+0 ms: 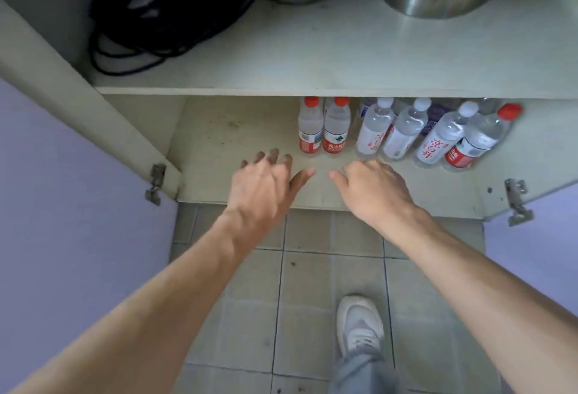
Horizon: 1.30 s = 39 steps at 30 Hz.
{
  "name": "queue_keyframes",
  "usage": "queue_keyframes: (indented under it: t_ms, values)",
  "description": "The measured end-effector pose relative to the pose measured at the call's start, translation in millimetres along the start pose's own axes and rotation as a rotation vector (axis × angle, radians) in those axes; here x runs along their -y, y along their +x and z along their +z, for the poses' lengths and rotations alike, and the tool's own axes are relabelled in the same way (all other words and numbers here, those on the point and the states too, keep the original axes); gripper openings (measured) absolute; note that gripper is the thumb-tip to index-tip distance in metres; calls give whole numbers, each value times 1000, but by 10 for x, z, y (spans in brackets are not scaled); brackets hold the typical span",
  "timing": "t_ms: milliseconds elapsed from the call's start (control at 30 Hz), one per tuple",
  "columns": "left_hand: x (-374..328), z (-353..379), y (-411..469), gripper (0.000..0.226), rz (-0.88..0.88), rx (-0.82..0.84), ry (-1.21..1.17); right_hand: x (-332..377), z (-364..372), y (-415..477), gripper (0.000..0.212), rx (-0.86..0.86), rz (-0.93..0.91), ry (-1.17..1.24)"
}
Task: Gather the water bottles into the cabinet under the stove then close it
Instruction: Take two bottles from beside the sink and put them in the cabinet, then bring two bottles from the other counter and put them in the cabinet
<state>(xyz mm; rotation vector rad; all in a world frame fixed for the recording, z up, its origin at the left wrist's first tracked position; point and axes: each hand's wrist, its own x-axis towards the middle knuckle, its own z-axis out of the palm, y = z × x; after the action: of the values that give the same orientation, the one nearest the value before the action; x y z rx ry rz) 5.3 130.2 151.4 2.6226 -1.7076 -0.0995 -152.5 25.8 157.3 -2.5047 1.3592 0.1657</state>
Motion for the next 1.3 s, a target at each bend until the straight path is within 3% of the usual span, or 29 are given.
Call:
queue_keyframes:
  t_ms: [100, 400, 567, 667, 867, 1100, 1300]
  values:
    - [8, -589, -472, 103, -11, 61, 96, 182, -561, -604, 40, 45, -11, -33]
    - [-240, -3073, -2129, 71, -3, 223, 224, 731, -2463, -2797, 25, 25, -61, -1]
    - [-537, -4106, -3099, 73, -53, 235, 204, 767, -3203, -3982, 38, 55, -99, 33]
    - [-763, -4560, -3752, 79, -178, 143, 106, 725, -3537, -4579, 51, 17, -166, 42]
    - [-1207, -5248, -5021, 74, -392, 75, 61, 843, -4021, -5591, 55, -52, -274, 138]
    - [-1379, -5504, -6335, 60, -837, -98, -5, 1422, -4081, -6551, 56, -27, -576, 231]
    - [-1280, -5597, -7382, 63, -1176, -113, -35, 2093, -4054, -7213, 56, 66, -819, 243]
